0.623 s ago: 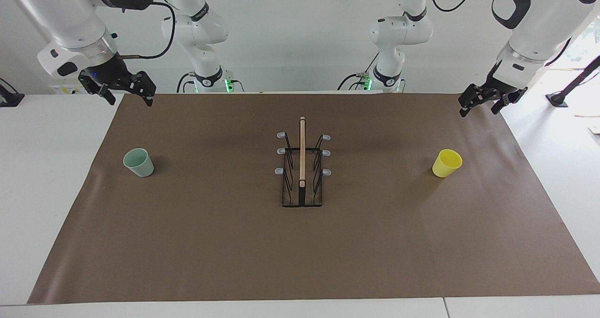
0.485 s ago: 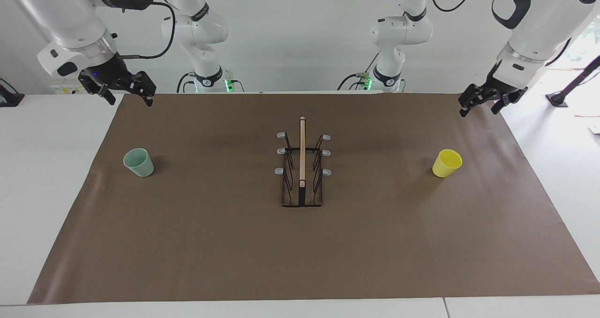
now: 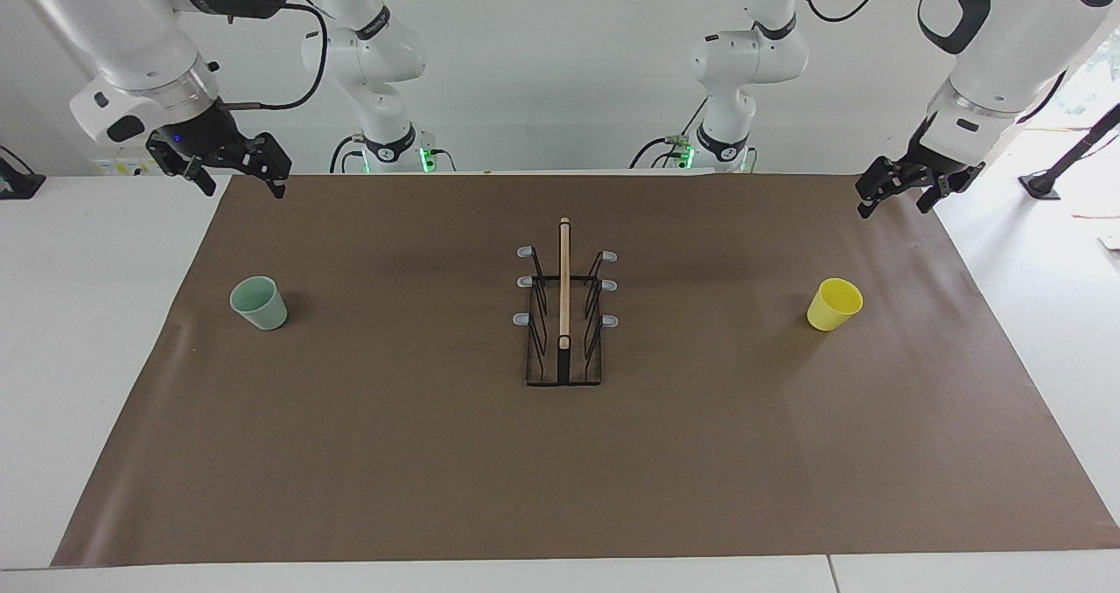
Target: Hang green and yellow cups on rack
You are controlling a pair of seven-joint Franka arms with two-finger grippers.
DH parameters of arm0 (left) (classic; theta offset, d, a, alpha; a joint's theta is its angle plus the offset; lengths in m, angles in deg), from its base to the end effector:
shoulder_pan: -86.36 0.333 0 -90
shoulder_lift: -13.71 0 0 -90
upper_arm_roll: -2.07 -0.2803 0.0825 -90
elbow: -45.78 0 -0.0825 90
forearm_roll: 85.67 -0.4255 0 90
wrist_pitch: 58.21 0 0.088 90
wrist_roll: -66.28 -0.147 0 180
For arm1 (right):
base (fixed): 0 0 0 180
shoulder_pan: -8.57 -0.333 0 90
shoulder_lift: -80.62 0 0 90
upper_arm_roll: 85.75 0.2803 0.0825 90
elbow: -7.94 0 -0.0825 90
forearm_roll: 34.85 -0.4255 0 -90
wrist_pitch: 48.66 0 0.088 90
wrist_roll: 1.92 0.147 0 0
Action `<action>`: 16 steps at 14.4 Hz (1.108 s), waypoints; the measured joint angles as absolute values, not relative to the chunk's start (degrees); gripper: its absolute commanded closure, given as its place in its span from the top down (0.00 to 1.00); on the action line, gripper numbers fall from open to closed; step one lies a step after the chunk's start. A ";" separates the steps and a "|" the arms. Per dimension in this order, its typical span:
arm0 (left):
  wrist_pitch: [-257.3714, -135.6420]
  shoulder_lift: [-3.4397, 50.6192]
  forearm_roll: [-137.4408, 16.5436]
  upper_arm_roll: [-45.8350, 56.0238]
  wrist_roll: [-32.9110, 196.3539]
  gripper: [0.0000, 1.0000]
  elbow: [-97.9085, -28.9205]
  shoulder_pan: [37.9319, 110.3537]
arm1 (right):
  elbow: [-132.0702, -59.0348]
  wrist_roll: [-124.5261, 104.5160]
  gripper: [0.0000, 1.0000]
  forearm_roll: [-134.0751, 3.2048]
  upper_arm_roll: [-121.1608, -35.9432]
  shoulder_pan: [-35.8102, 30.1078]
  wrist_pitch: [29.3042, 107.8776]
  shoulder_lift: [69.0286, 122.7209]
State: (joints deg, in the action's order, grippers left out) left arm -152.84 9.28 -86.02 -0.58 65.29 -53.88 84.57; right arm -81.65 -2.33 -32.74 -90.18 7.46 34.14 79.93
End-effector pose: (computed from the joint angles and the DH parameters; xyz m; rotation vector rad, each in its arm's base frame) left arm 0.5782 0.0101 0.5142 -3.1392 0.0046 0.0166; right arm 0.5735 -0.0393 0.5495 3.1037 -0.0829 -0.1672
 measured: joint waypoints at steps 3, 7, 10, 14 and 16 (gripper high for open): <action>-152.84 9.28 -86.02 -0.58 65.30 1.00 -53.88 84.57 | -81.65 -2.28 1.00 -32.75 -90.21 7.54 34.14 79.93; -151.56 9.26 -86.02 -0.54 65.30 1.00 -53.88 84.55 | -81.83 -2.19 1.00 -32.74 -90.43 9.83 33.21 79.92; -146.11 8.77 -86.02 -0.46 66.14 1.00 -53.85 84.51 | -81.89 -2.19 1.00 -33.06 -90.53 9.87 31.98 79.92; -145.28 7.42 -83.83 -0.92 78.30 1.00 -54.89 85.61 | -81.79 -2.19 1.00 -35.37 -90.55 9.87 35.51 80.22; -146.03 6.72 -80.27 -1.08 82.96 1.00 -56.82 88.12 | -79.79 -2.19 1.00 -33.52 -89.96 9.67 35.47 82.90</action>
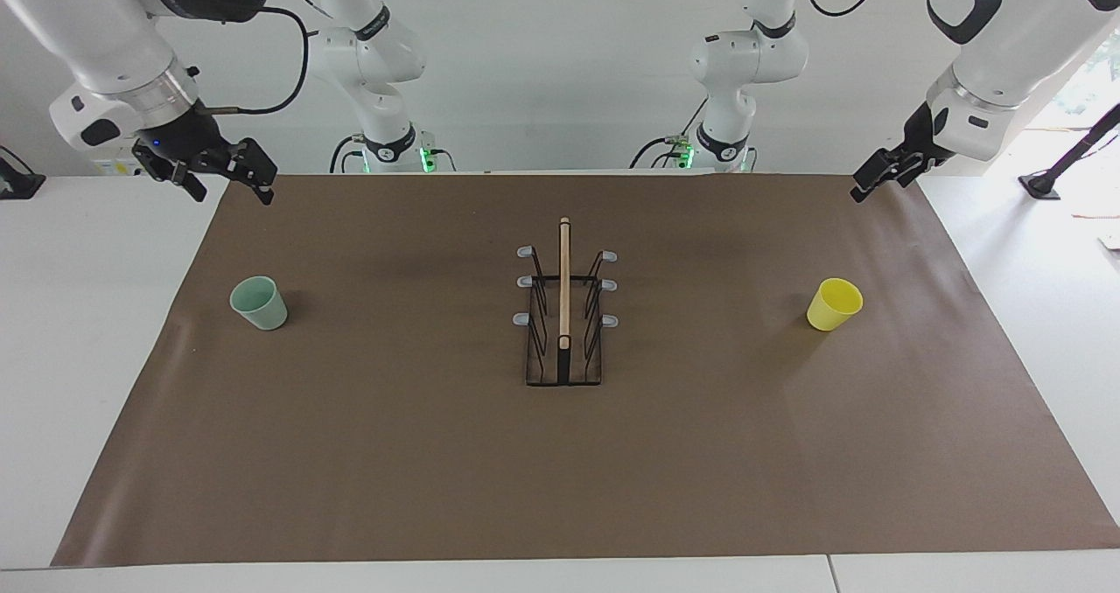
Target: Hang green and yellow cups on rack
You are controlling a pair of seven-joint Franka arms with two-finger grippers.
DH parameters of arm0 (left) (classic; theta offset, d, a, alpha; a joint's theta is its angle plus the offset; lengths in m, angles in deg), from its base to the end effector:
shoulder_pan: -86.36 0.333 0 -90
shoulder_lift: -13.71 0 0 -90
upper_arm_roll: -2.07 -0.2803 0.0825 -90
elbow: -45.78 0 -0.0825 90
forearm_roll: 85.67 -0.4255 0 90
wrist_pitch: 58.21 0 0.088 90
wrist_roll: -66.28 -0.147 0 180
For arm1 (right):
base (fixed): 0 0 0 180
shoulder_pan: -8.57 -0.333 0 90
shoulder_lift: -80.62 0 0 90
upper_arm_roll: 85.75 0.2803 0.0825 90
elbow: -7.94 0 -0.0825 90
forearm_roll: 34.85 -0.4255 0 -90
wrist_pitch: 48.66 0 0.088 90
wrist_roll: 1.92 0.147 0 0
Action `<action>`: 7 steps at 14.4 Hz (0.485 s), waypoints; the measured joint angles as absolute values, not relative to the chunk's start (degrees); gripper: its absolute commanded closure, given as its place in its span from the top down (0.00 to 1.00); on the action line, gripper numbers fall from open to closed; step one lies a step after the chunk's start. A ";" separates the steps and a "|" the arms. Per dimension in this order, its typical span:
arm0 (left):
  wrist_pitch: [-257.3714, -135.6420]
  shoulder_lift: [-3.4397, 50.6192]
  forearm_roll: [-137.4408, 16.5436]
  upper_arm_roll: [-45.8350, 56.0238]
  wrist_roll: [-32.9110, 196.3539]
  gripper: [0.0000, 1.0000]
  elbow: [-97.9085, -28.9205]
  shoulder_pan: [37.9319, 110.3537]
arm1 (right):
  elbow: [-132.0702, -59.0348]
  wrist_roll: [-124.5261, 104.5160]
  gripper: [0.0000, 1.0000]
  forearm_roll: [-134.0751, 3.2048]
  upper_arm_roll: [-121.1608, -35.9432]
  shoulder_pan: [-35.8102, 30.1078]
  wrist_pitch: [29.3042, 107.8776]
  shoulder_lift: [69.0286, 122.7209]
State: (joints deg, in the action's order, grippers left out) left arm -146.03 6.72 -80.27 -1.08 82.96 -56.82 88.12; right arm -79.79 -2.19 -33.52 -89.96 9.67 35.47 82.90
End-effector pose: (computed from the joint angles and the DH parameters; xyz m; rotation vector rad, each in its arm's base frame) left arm 0.5458 0.0336 0.5048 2.9926 0.5737 -0.2225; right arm 0.5887 -0.0577 0.5371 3.1132 -0.1390 -0.1617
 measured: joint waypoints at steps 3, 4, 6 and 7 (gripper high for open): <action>-146.88 6.31 -76.71 -1.25 93.00 1.00 -59.54 90.64 | -69.33 -2.19 1.00 -26.91 -86.10 9.38 31.16 94.91; -147.82 6.31 -76.00 -1.30 97.34 1.00 -60.60 90.76 | -66.57 -2.19 1.00 -24.27 -84.81 8.90 30.91 99.05; -150.74 6.39 -72.09 -1.28 105.97 1.00 -63.15 92.00 | -62.86 -2.19 1.00 -19.22 -83.27 7.61 29.85 105.84; -152.31 6.65 -69.51 -1.31 109.73 1.00 -64.33 93.03 | -61.90 -2.19 1.00 -15.73 -82.75 6.65 29.63 108.33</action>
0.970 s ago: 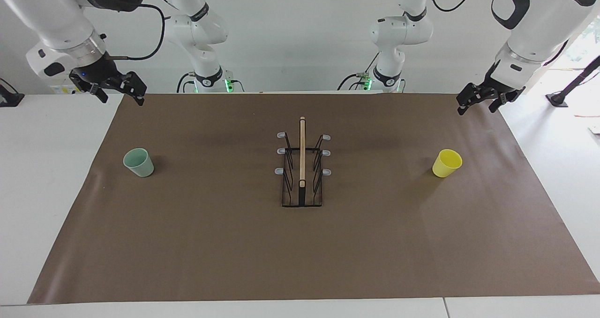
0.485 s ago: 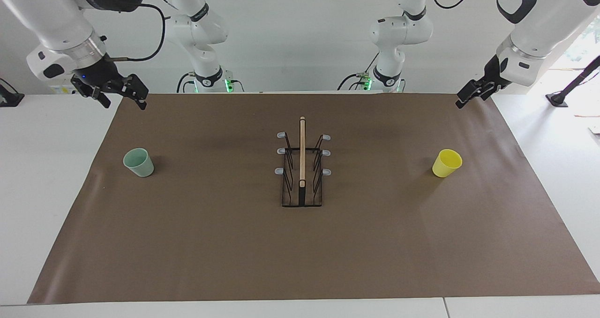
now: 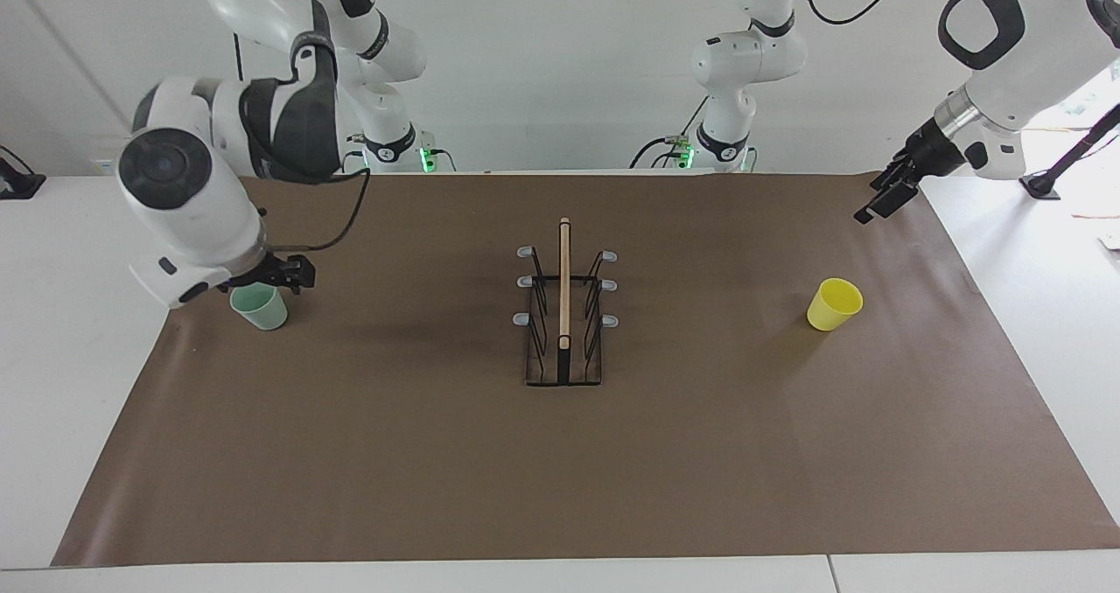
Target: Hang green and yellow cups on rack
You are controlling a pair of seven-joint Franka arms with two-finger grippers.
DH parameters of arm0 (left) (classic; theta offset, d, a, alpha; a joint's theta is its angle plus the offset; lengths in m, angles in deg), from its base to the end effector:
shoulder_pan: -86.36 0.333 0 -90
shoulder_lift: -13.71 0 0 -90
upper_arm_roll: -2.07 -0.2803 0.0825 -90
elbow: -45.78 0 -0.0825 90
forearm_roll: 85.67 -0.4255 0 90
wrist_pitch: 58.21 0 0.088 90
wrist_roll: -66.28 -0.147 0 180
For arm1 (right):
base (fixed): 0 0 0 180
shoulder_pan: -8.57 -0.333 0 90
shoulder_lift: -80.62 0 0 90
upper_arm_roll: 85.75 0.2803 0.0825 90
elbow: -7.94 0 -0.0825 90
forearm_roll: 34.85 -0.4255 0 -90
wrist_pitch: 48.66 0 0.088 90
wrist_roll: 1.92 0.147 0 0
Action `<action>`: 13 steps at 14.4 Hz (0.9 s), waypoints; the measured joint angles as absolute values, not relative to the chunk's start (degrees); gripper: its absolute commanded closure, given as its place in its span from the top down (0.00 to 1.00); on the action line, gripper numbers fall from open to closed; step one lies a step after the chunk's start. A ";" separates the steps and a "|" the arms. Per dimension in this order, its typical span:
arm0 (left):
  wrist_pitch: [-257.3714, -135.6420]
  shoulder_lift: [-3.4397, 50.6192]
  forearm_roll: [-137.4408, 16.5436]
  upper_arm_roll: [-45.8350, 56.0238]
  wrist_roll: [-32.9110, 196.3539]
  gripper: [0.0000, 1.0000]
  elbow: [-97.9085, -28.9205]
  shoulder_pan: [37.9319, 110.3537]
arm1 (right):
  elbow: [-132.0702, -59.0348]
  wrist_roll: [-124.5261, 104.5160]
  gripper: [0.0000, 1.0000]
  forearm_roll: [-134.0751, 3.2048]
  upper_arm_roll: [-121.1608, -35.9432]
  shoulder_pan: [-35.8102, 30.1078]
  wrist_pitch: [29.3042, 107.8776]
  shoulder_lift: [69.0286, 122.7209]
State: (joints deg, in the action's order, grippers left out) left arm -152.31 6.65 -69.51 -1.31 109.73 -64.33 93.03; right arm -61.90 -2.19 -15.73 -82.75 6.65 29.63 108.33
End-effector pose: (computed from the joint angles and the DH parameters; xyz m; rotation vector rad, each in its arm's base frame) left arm 0.5442 0.0574 0.4523 2.5557 1.3554 -0.3376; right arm 0.6740 -0.0011 0.4088 2.7810 0.1061 -0.4538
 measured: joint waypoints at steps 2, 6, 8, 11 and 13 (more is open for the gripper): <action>-154.48 8.41 -65.69 -1.37 116.71 1.00 -65.52 95.12 | -61.36 -2.31 1.00 -8.96 -80.77 4.66 29.64 111.99; -158.37 16.39 -59.68 -1.43 123.34 1.00 -65.34 99.74 | -68.55 -12.14 1.00 0.35 -77.32 2.84 31.43 113.00; -160.41 20.60 -55.59 -1.50 123.36 1.00 -65.10 103.69 | -77.50 -19.98 1.00 3.00 -76.71 2.81 35.00 110.21; -161.98 25.50 -49.11 -1.54 123.49 1.00 -64.91 107.77 | -91.15 -33.03 1.00 8.75 -76.45 2.60 40.37 105.12; -162.98 28.33 -46.54 -1.55 123.36 1.00 -65.23 110.07 | -96.76 -39.57 1.00 11.70 -76.44 2.54 43.00 102.75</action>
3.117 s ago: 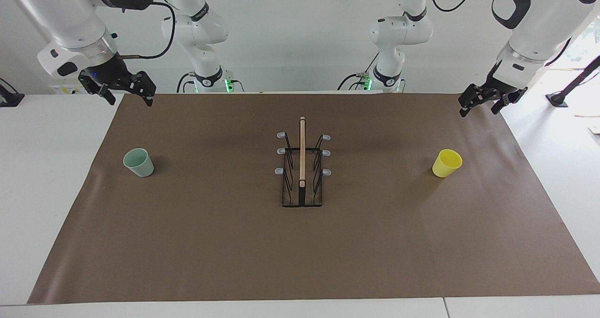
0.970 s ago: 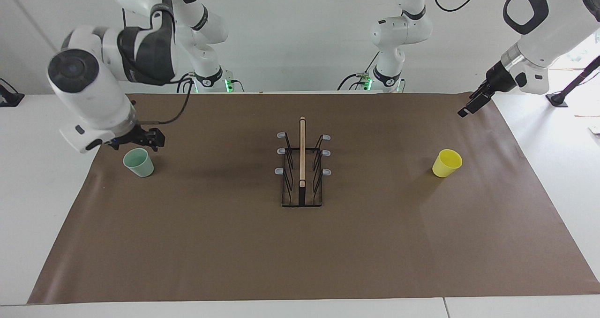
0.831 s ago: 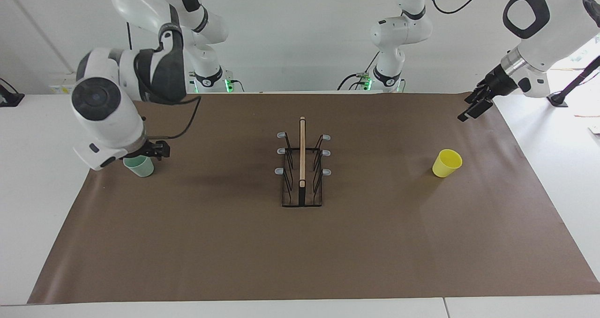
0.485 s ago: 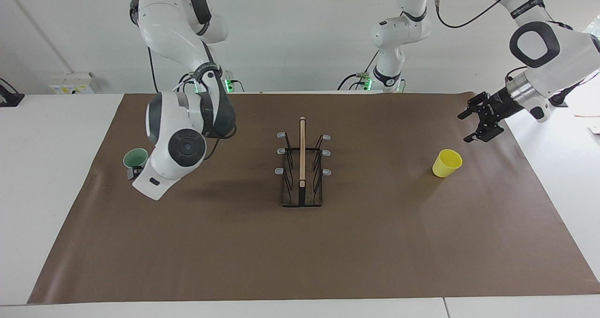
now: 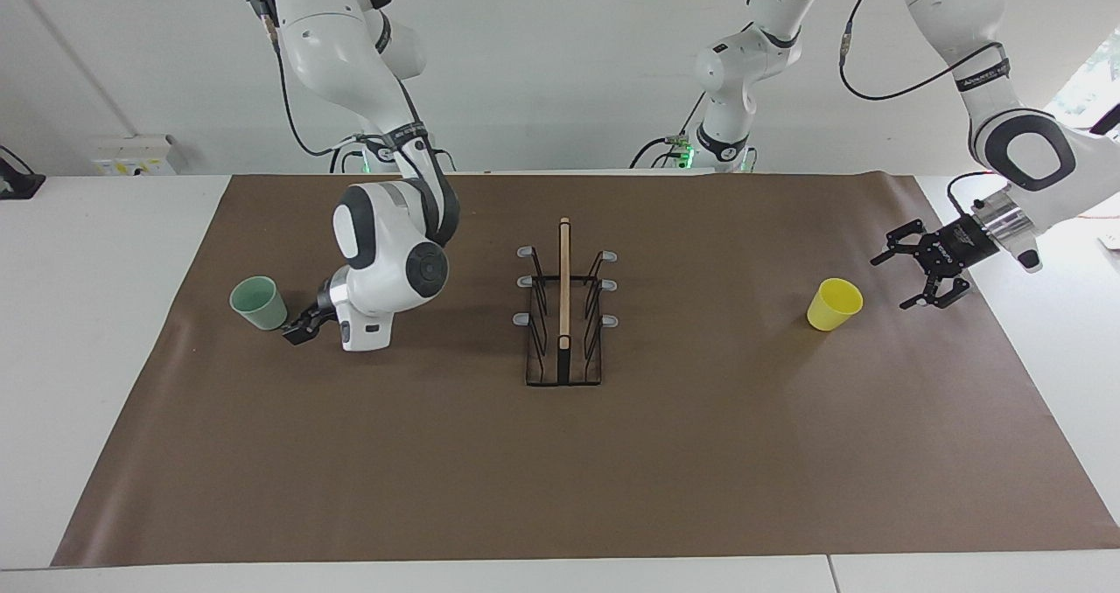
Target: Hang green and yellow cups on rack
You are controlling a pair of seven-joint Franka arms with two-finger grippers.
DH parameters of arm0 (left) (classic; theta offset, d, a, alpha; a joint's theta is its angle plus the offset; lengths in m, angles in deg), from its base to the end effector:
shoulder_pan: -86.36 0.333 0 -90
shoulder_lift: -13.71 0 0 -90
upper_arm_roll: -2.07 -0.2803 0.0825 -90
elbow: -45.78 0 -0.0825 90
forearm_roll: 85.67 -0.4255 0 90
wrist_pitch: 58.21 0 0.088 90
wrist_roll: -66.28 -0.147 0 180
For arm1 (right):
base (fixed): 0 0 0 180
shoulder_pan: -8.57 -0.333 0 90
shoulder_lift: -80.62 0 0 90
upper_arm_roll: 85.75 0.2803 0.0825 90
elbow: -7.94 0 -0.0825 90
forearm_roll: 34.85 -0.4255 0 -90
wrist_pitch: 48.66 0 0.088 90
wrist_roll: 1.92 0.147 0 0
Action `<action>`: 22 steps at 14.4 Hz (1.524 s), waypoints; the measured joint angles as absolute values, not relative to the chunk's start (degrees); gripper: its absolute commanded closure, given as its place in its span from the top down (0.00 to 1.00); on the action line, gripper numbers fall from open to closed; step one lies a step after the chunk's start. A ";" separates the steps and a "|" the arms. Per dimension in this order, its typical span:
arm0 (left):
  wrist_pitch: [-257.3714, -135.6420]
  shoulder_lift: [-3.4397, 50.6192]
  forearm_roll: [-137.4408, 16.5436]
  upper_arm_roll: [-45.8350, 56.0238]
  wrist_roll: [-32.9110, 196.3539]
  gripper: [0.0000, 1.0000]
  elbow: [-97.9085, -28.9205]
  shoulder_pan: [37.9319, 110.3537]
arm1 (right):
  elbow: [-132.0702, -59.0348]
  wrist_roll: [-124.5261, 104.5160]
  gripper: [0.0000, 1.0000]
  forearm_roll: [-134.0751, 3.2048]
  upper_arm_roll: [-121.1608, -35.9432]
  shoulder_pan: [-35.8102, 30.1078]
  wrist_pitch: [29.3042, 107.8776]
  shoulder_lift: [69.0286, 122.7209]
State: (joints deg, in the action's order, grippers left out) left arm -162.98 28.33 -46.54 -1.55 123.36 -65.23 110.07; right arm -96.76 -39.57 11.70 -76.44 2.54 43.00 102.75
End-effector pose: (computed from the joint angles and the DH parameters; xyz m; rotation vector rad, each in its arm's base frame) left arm 0.5587 0.2037 0.2548 1.6194 1.9961 -0.6553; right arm 0.5927 0.0528 0.2343 1.9672 1.3765 -0.8958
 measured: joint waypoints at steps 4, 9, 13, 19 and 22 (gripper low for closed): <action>-167.62 30.58 -40.76 -1.49 119.27 1.00 -69.99 110.75 | -107.64 -43.25 1.00 18.84 -76.41 2.29 50.73 99.60; -175.56 29.42 -25.55 -0.98 111.31 1.00 -81.05 110.62 | -113.82 -43.25 1.00 28.89 -76.38 2.16 52.04 100.74; -176.12 27.48 -21.19 -0.59 107.93 1.00 -84.45 110.52 | -115.34 -39.99 1.00 35.96 -76.54 3.65 52.04 103.45; -180.61 26.93 -13.91 -0.29 104.97 1.00 -86.11 104.36 | -116.84 -37.26 1.00 40.66 -76.57 6.35 52.06 104.56; -182.32 26.93 -12.50 -0.25 104.97 1.00 -86.35 102.49 | -116.98 -37.26 1.00 42.40 -76.58 7.56 52.05 104.56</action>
